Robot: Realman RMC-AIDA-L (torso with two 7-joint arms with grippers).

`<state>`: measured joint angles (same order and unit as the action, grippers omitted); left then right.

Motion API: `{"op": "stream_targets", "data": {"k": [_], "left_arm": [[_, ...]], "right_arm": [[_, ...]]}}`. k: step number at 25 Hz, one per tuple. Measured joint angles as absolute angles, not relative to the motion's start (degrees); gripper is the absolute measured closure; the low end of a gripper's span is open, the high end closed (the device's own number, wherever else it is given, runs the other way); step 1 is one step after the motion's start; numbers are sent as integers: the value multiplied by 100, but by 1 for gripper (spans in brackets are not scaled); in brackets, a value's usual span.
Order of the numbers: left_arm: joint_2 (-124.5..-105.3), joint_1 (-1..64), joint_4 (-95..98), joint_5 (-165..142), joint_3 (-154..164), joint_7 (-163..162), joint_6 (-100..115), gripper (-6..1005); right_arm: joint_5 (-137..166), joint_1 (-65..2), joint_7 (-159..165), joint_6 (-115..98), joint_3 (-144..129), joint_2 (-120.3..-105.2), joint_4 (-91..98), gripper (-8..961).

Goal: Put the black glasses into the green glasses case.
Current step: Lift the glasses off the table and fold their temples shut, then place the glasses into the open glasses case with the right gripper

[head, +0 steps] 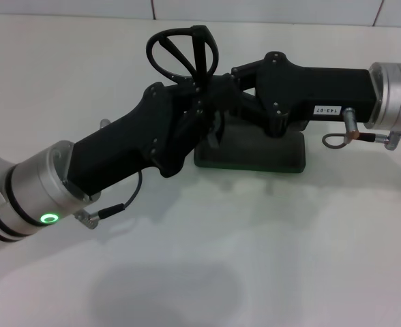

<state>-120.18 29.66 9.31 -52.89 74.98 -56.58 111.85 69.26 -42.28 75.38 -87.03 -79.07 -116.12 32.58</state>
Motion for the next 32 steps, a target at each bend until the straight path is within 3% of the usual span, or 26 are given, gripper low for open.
{"op": "stream_targets", "data": {"k": [9, 21, 27, 32], "left_arm": [[-11989, 2930, 961, -5114, 7488, -5616, 11046, 953], [-11712, 2176, 1398, -5121, 7502, -5602, 11418, 953], [-11467, 1852, 2433, -5911, 7717, -5620, 11672, 953], [-11500, 1891, 2538, -5989, 7833, -5617, 11663, 953]], "right_arm": [[6942, -4237, 7556, -8589, -7917, -11598, 3297, 913], [8404, -4267, 8708, -7485, -7813, -11409, 4400, 913], [11221, -4398, 11042, -7477, -8018, -11565, 6267, 912], [12565, -5136, 12327, -7746, -8610, -11580, 6683, 912]]}}
